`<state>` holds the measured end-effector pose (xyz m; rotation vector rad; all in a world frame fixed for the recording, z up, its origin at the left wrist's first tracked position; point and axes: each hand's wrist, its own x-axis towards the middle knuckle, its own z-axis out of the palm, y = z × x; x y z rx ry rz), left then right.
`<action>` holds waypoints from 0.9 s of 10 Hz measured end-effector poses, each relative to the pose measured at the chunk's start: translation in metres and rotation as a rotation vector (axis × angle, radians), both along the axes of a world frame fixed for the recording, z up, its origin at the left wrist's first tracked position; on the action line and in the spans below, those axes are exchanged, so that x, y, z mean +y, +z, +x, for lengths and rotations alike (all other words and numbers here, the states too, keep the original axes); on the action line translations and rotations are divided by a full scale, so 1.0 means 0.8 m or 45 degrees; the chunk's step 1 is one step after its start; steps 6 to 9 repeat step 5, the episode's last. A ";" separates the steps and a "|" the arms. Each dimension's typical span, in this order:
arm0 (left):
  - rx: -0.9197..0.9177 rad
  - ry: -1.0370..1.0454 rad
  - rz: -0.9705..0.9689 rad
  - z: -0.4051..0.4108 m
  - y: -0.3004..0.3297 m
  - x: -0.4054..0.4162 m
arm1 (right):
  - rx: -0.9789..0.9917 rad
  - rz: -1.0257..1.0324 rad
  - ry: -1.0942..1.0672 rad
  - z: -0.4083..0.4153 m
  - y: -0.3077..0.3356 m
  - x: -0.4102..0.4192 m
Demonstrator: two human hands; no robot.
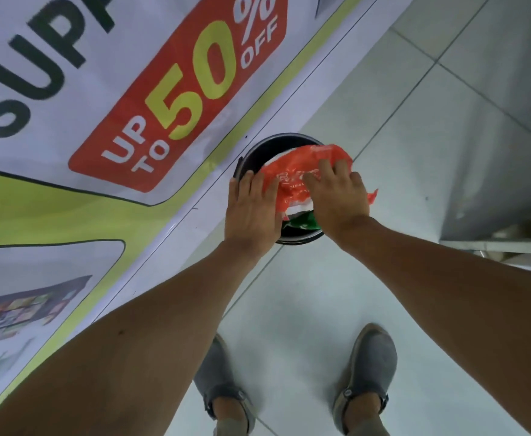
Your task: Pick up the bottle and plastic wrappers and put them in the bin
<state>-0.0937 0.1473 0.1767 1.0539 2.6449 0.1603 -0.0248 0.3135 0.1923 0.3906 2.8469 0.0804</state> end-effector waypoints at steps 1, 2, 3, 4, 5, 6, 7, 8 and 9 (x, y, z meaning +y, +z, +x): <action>-0.057 -0.069 -0.105 -0.002 -0.022 -0.005 | -0.057 -0.153 0.054 -0.005 -0.026 -0.018; -0.089 -0.112 -0.198 -0.010 -0.032 -0.010 | -0.253 -0.259 0.000 -0.002 -0.052 -0.033; -0.092 -0.141 -0.208 -0.013 -0.039 -0.019 | -0.407 -0.241 -0.021 0.001 -0.074 -0.032; -0.087 -0.190 -0.178 -0.015 -0.031 -0.032 | -0.469 -0.261 -0.017 -0.007 -0.067 -0.027; 0.021 -0.132 -0.136 -0.016 -0.011 -0.044 | -0.375 -0.271 0.031 -0.009 -0.041 -0.024; 0.021 -0.132 -0.136 -0.016 -0.011 -0.044 | -0.375 -0.271 0.031 -0.009 -0.041 -0.024; 0.021 -0.132 -0.136 -0.016 -0.011 -0.044 | -0.375 -0.271 0.031 -0.009 -0.041 -0.024; 0.021 -0.132 -0.136 -0.016 -0.011 -0.044 | -0.375 -0.271 0.031 -0.009 -0.041 -0.024; 0.021 -0.132 -0.136 -0.016 -0.011 -0.044 | -0.375 -0.271 0.031 -0.009 -0.041 -0.024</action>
